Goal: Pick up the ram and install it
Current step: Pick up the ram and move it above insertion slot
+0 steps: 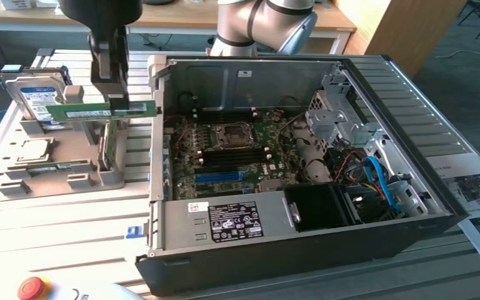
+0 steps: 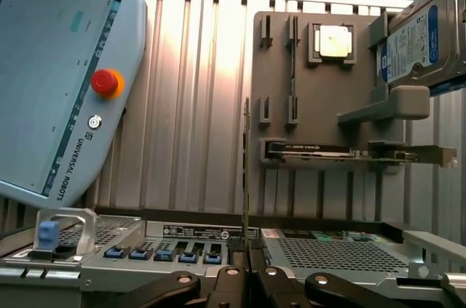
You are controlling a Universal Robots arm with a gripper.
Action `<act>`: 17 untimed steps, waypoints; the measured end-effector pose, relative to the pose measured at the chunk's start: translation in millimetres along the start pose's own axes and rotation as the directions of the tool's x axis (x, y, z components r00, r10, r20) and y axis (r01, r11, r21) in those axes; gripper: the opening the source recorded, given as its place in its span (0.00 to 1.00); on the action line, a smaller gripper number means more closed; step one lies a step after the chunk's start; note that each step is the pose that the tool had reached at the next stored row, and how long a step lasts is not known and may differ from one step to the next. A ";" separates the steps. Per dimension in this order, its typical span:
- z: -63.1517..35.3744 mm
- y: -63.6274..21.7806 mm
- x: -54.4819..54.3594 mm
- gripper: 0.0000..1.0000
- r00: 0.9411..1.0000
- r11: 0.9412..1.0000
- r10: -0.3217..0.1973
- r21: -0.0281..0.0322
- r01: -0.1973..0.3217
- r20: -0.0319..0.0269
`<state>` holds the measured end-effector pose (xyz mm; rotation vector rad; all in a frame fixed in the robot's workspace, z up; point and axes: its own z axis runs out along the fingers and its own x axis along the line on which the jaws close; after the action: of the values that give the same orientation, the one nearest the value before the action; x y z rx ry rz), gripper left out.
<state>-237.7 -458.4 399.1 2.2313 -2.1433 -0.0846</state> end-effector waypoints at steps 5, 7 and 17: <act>-1.0 -14.4 2.8 0.12 1.000 1.000 0.000 -0.003 0.000 0.000; -1.5 -19.9 3.9 0.12 1.000 1.000 0.000 -0.004 0.000 0.000; -3.4 -46.4 9.3 0.12 1.000 1.000 0.000 -0.009 0.000 0.000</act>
<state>-190.9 -465.9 399.1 2.2268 -2.1387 -0.0941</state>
